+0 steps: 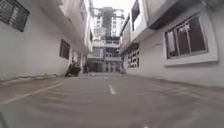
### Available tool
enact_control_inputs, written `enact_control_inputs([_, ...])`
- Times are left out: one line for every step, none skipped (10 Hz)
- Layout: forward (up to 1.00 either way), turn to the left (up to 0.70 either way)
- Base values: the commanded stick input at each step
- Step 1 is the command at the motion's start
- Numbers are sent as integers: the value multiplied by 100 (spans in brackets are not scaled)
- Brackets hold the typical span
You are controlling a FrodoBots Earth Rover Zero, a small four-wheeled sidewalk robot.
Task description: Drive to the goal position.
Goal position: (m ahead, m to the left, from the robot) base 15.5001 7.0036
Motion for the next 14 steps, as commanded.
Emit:
enact_control_inputs([100, 5])
enact_control_inputs([100, 5])
enact_control_inputs([100, -11])
enact_control_inputs([100, -27])
enact_control_inputs([100, -30])
enact_control_inputs([100, -14])
enact_control_inputs([100, 5])
enact_control_inputs([100, 5])
enact_control_inputs([100, 5])
enact_control_inputs([100, 5])
enact_control_inputs([100, 5])
enact_control_inputs([100, 5])
enact_control_inputs([100, 5])
enact_control_inputs([100, 5])
